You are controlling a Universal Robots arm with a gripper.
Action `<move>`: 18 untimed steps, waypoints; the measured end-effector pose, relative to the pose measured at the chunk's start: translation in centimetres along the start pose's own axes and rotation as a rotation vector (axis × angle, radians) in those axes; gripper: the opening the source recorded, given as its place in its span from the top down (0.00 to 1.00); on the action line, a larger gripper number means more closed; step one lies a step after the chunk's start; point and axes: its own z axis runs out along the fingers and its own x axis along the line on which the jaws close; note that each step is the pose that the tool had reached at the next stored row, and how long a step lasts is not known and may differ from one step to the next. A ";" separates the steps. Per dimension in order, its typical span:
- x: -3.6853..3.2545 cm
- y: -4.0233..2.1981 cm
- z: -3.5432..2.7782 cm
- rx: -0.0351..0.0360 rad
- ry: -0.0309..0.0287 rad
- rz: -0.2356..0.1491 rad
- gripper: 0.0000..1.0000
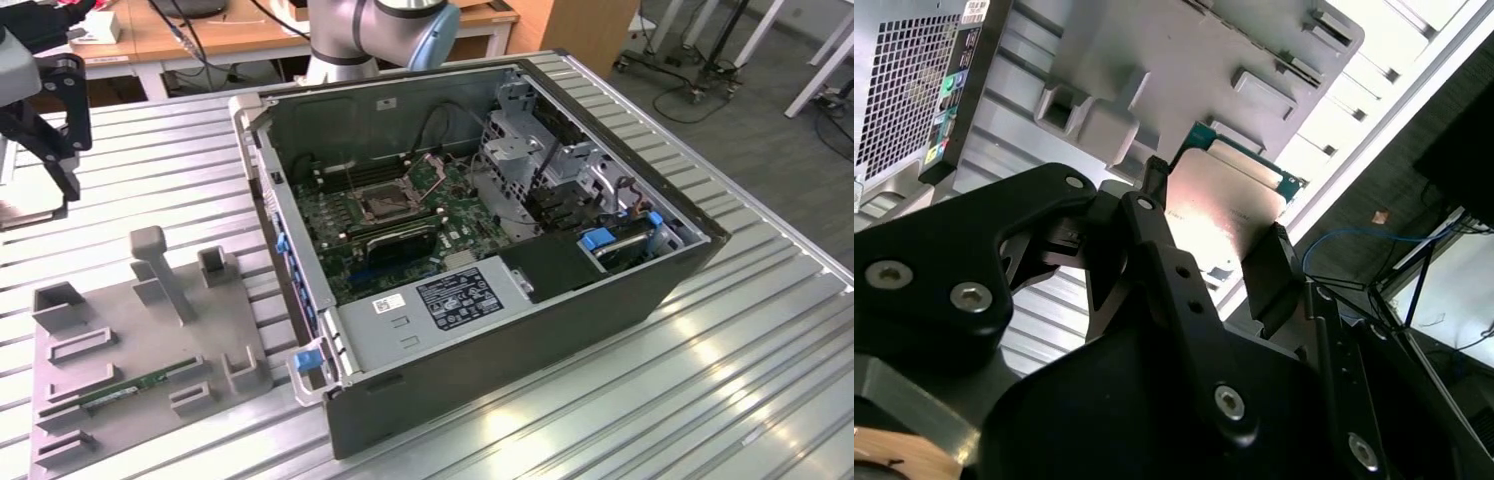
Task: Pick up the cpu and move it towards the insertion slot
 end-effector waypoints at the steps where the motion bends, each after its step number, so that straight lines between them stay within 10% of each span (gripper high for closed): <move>1: -0.11 0.00 0.00 0.0000 0.0000 0.000 0.45; 18: -3.07 -0.06 0.01 0.0000 0.0000 0.000 0.45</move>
